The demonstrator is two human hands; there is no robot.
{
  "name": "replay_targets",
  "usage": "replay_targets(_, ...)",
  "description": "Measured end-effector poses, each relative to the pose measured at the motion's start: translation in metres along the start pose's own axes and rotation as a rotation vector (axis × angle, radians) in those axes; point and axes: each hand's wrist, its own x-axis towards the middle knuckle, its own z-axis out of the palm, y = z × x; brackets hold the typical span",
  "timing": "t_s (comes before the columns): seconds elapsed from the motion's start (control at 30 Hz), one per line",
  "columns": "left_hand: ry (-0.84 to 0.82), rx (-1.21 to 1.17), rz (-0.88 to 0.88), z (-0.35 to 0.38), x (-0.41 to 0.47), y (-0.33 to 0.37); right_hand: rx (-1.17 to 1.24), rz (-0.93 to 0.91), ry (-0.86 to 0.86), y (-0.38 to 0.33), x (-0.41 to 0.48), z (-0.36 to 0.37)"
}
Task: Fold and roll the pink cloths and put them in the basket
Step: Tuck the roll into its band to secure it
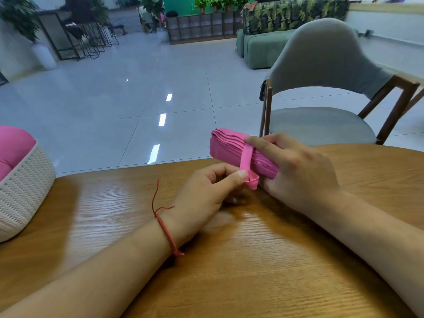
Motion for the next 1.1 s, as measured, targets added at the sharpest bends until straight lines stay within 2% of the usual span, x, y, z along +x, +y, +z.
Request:
replay_targets(0.33, 0.102, 0.082, 0.049, 0.003, -0.003, 0.001, -0.003, -0.032, -0.016, 0.002, 0.001, 0.002)
replay_targets(0.53, 0.115, -0.594, 0.074, -0.014, 0.009, 0.026, -0.005, -0.054, -0.062, 0.013, 0.004, 0.004)
replay_targets(0.63, 0.074, -0.818, 0.099, -0.026, 0.008, 0.034, 0.016, -0.092, -0.065, 0.014, 0.007, 0.002)
replay_targets(0.77, 0.139, -0.701, 0.085, -0.039, 0.011, 0.033, 0.155, -0.225, -0.034, 0.012, 0.003, -0.009)
replay_targets(0.9, 0.261, -0.512, 0.022, -0.071, 0.022, 0.025, 0.198, -0.4, 0.186, -0.003, -0.001, -0.024)
replay_targets(1.0, 0.18, -0.44, -0.115, -0.088, 0.027, 0.018, 0.289, -0.47, 0.334, -0.019, 0.0, -0.033)
replay_targets(1.1, 0.009, -0.52, -0.29, -0.083, 0.026, 0.004, 0.473, -0.428, 0.313, -0.041, -0.006, -0.036)
